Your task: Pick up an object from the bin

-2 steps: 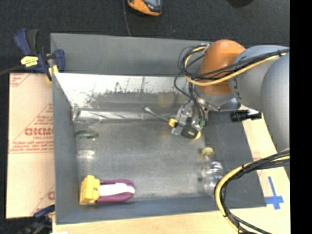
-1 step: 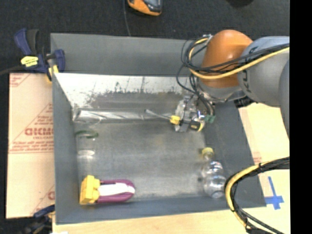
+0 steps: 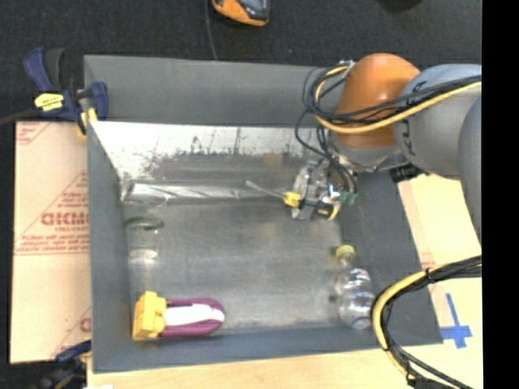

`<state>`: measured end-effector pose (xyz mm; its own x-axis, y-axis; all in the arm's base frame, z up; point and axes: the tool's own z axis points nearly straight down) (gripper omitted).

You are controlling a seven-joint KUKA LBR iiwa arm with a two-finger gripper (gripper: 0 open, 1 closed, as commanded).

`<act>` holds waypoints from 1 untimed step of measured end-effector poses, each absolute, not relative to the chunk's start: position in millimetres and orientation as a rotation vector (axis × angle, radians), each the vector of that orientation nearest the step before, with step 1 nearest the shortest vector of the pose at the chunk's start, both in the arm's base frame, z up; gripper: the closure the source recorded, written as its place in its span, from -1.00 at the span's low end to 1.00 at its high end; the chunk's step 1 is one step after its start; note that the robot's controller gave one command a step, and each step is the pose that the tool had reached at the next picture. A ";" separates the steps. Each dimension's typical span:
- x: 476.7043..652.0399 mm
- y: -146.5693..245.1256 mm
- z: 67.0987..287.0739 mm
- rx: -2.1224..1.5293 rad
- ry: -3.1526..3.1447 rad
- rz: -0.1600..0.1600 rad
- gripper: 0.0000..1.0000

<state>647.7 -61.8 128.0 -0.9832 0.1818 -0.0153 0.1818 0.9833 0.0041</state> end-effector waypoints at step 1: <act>645.1 -61.7 137.7 0.592 3.077 0.004 1.00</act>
Offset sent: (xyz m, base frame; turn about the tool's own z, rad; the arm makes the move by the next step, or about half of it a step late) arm -0.0049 -0.0109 -0.0580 -0.0382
